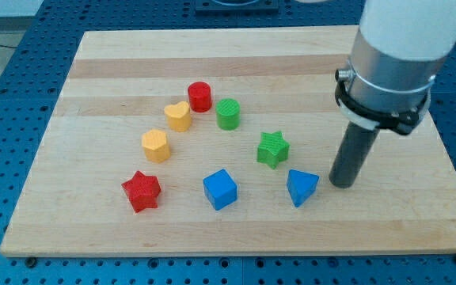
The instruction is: Move the red circle to the top right corner
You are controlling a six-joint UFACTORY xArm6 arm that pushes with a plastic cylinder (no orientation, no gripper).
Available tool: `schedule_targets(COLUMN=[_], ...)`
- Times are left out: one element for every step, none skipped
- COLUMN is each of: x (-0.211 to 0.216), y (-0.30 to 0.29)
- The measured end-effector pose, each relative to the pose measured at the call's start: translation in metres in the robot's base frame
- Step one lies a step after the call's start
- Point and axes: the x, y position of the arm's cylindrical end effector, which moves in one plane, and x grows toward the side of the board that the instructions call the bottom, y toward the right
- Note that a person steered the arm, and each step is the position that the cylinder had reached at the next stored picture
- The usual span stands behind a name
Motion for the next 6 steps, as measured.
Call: schedule_targets(x=[-0.052,-0.106,-0.143,-0.151,-0.152,-0.158], y=[-0.007,-0.058,-0.102,-0.104,-0.104,-0.104])
